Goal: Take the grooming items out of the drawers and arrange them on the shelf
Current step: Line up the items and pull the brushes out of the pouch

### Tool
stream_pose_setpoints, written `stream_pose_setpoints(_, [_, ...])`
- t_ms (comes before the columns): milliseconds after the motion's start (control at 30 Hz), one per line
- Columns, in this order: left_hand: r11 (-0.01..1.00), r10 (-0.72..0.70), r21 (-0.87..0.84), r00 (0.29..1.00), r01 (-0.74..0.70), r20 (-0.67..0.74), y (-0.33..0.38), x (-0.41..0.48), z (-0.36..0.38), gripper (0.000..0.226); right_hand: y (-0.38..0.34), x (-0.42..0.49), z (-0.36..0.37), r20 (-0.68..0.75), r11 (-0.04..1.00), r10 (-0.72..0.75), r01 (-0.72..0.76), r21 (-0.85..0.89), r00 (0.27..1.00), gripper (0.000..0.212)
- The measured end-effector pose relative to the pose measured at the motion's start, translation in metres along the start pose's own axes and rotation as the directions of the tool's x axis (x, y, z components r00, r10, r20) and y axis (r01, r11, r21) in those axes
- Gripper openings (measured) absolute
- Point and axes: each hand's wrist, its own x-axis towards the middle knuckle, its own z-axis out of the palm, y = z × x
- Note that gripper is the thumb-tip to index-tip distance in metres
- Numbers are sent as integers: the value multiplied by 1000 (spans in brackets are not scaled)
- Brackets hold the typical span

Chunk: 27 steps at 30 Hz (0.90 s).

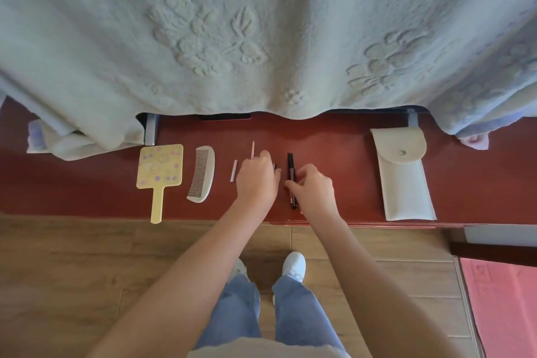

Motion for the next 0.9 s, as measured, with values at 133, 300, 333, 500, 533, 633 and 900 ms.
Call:
stream_pose_setpoints(133, [993, 43, 110, 999, -42, -5, -4, 3, 4, 27, -3, 2, 6, -19, 998, -29, 28, -56, 999, 27])
stream_pose_setpoints(300, [990, 61, 127, 998, -57, -24, -7, 4, 6, 31, -4, 6, 9, -27, 995, -24, 21, -96, 999, 27])
stream_pose_setpoints(333, [990, 62, 125, 998, -59, -26, -7, 4, 6, 32, -4, 6, 9, -31, 995, -25, 22, -96, 999, 27])
stream_pose_setpoints(500, [988, 91, 131, 994, -82, -63, -4, 4, 0, 37, -3, 4, 6, -34, 998, -30, 28, -55, 999, 29])
stream_pose_setpoints(533, [988, 107, 124, 990, -96, -86, -2, 3, -2, 35, -2, 2, 3, -45, 999, -35, 33, -37, 998, 29])
stream_pose_setpoints(633, [974, 228, 20, 964, -227, -137, 15, 2, -4, 24, 8, -6, -14, -110, 999, -43, 42, -13, 993, 27])
stream_pose_setpoints(900, [877, 302, -435, 938, -202, 173, 115, -8, 25, 21, 65, -15, -90, -370, 1000, 21, -12, 28, 929, 22])
